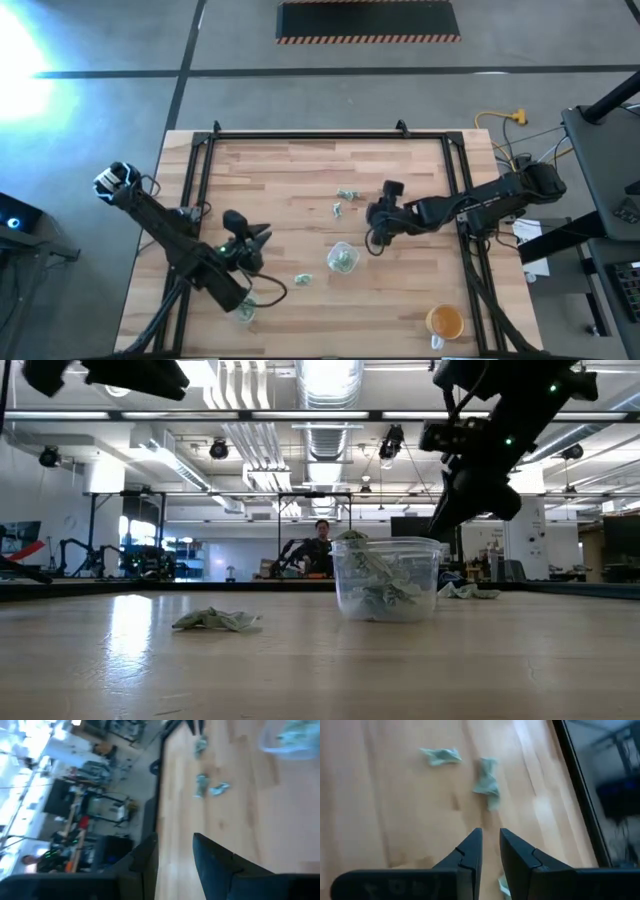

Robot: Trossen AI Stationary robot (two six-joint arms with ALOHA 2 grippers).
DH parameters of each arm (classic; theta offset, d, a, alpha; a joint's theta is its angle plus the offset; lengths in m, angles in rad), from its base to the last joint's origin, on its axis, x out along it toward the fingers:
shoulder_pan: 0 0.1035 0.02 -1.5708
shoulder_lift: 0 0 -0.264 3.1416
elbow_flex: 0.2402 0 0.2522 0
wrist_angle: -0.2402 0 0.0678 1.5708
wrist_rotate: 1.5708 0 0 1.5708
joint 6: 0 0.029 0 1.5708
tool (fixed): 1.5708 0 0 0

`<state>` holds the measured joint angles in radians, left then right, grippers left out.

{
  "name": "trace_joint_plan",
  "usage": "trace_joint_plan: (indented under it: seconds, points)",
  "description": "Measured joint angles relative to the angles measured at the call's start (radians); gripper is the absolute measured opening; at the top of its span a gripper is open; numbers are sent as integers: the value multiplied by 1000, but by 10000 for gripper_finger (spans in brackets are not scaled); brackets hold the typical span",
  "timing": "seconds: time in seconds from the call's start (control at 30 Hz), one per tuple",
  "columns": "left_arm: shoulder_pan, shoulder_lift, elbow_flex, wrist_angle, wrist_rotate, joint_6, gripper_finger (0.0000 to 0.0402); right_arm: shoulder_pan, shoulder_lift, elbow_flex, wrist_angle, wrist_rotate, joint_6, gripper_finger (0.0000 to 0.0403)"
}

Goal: Pick and place items into bin
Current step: Put the light green packet into the top transparent bin

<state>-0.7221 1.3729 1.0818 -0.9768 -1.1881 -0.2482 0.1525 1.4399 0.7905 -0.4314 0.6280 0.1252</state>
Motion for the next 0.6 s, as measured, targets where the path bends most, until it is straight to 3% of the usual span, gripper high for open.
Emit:
trace_joint_plan:
  seconds: [0.23, 0.47, 0.6]
  points:
    - [29, 0, -4, 7, -23, -16, 105, -156, 0, -12, -19, -8, 81, 57]
    - [34, -1, -9, 5, -27, -7, 105, -379, 0, -14, -19, -258, 30, 57]
    - [35, -1, -9, 5, -27, -7, 105, -462, 0, -16, -27, -340, 18, 69]
